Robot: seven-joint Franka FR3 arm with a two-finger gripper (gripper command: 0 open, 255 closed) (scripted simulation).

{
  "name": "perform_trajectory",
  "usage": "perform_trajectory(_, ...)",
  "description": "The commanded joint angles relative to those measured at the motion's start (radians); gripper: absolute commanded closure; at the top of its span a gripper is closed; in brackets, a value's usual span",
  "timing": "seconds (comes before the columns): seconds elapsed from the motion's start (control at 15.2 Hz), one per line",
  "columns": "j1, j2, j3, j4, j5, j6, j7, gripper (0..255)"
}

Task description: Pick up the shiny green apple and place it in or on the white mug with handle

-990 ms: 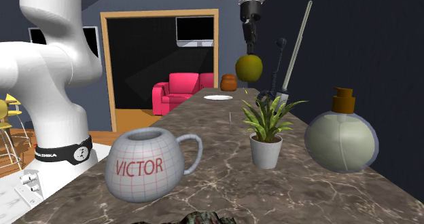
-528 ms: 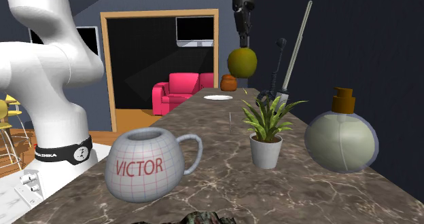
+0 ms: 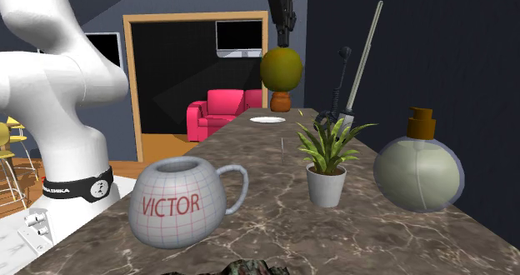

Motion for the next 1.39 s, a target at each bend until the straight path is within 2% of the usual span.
perform_trajectory(0.0,-0.005,-0.065,-0.044,-0.049,0.014,-0.008,-0.058,255)
perform_trajectory(0.53,-0.029,-0.24,-0.215,-0.178,-0.004,-0.04,-0.262,255)
perform_trajectory(1.32,-0.099,-0.373,-0.462,-0.238,-0.121,-0.087,-0.548,255)
